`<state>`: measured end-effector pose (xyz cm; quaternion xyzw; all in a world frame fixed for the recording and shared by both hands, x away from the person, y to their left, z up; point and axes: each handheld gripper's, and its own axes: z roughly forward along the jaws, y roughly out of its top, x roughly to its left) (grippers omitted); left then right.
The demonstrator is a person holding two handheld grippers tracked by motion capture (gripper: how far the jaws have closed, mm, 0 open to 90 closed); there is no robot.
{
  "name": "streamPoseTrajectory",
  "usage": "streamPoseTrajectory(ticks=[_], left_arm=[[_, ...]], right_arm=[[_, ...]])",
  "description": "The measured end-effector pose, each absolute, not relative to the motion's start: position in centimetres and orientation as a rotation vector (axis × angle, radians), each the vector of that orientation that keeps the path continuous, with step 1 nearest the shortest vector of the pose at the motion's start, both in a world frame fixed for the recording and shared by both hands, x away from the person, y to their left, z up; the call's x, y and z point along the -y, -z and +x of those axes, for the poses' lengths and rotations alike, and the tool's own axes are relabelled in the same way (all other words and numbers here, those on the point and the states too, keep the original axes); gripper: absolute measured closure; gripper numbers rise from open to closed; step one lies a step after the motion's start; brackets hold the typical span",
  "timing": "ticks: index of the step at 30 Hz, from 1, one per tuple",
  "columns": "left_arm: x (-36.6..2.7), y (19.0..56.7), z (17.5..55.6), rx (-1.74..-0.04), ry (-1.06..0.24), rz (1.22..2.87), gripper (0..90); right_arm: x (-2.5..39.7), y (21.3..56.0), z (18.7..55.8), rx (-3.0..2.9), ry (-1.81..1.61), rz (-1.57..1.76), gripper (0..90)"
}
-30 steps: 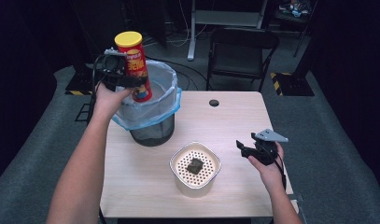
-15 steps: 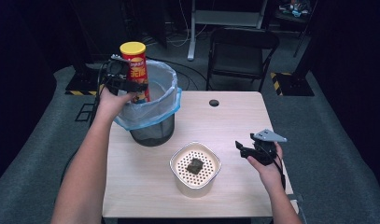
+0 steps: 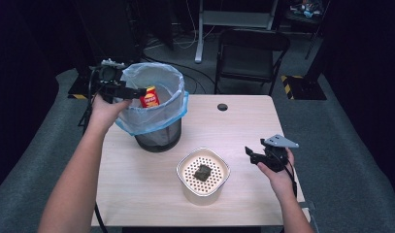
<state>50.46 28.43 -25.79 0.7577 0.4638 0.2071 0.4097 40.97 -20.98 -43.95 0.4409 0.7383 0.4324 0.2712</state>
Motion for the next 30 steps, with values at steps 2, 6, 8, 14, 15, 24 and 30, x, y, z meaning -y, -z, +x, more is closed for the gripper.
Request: streamPoseTrajectory(ticks=[2,6,8,14,15,24,30], left_arm=[[-28.9,25.4,49.7,-1.143,-0.513,1.906,14.7],[-29.7,25.0,47.9,-1.107,-0.5,1.899,17.8],[-30.2,25.0,47.1,-1.096,-0.492,1.89,20.5],[-31.1,25.4,44.8,-1.048,-0.457,1.881,28.7],[-31.2,25.6,44.4,-1.037,-0.457,1.887,29.7],[-31.7,27.7,41.0,-0.956,-0.426,1.942,35.3],[-32.2,31.5,39.6,-0.945,-0.416,1.95,29.5]], right_arm=[[20.9,44.0,41.0,-1.99,-1.161,1.186,28.2],[20.9,43.9,40.9,-1.987,-1.161,1.188,28.2],[20.9,43.9,40.9,-1.986,-1.162,1.193,28.2],[20.9,44.0,41.0,-1.992,-1.157,1.188,28.2],[20.9,44.0,41.0,-1.991,-1.157,1.19,28.2],[21.1,44.2,41.1,-1.993,-1.15,1.202,28.2],[21.4,44.4,41.1,-1.991,-1.14,1.216,28.0]])
